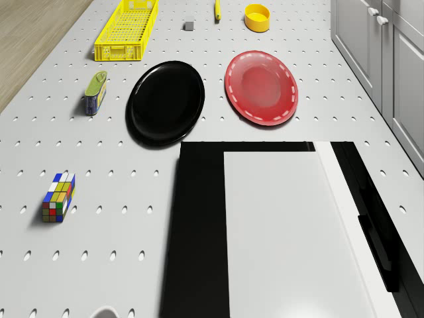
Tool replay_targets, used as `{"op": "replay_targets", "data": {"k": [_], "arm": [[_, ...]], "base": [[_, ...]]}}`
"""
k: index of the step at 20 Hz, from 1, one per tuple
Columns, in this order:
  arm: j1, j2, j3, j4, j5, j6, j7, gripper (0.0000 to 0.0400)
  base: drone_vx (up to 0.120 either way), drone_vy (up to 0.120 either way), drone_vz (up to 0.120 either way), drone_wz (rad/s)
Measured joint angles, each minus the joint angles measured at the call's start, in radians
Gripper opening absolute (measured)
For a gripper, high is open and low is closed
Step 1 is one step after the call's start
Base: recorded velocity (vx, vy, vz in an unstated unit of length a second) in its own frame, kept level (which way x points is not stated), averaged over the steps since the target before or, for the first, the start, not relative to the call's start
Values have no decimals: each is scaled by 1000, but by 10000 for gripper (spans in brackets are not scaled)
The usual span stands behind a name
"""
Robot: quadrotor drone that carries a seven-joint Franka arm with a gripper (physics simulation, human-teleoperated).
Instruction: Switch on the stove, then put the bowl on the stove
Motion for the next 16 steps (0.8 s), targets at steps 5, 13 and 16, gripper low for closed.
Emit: {"op": "replay_targets", "data": {"k": [5,13,16], "arm": [[-120,-50,298,-222,-473,20,103,400],[-500,-162,705,-650,-1255,-89,435,400],[-643,-199,786,-708,-1393,-156,535,400]], "base": [[96,-120,0,0],[0,-120,-95,0],[0,-120,-120,0]]}}
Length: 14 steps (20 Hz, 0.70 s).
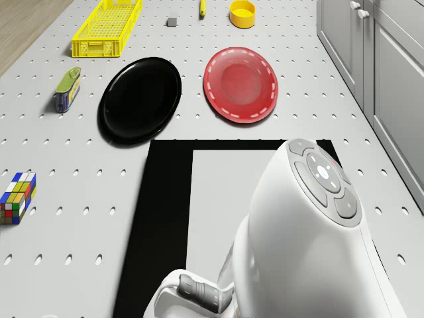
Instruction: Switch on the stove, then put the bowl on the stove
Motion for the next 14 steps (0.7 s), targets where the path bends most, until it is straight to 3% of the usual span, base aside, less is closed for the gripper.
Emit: {"op": "replay_targets", "data": {"k": [3,6,10,12,14], "arm": [[-104,-33,52,-26,-72,-47,69,400],[-173,-60,86,-36,-107,-74,114,400],[-229,-91,113,-42,-123,-86,152,400],[-247,-105,123,-42,-125,-86,164,400],[-261,-117,131,-43,-124,-83,175,400]], "base": [[0,-120,-120,0],[0,0,-120,0],[0,-10,-120,0],[0,-100,-120,0],[80,0,-120,0]]}}
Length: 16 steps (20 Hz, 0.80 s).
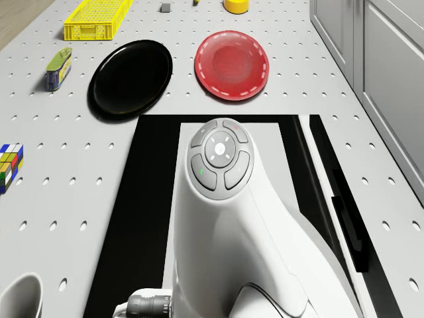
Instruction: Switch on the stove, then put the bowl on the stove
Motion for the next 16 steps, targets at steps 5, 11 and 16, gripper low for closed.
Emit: {"op": "replay_targets", "data": {"k": [5,11,16], "arm": [[-23,-30,15,1,9,15,18,400],[-41,-63,29,3,24,40,34,400],[-52,-89,38,5,37,62,43,400]], "base": [[120,0,-120,0],[67,-27,-120,0],[0,-80,-120,0]]}}
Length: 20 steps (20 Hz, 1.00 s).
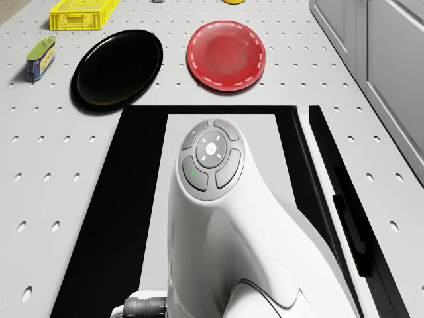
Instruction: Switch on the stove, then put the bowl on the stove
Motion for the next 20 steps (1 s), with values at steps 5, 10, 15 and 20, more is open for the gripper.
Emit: {"op": "replay_targets", "data": {"k": [5,10,15,20], "arm": [[-9,-25,8,2,13,22,8,400],[-16,-51,9,4,20,48,15,400],[-6,-87,-31,13,-11,95,4,400],[5,-118,-63,22,-35,137,-11,400]], "base": [[0,0,-120,0],[0,0,-80,0],[0,0,0,0],[0,0,0,0]]}}
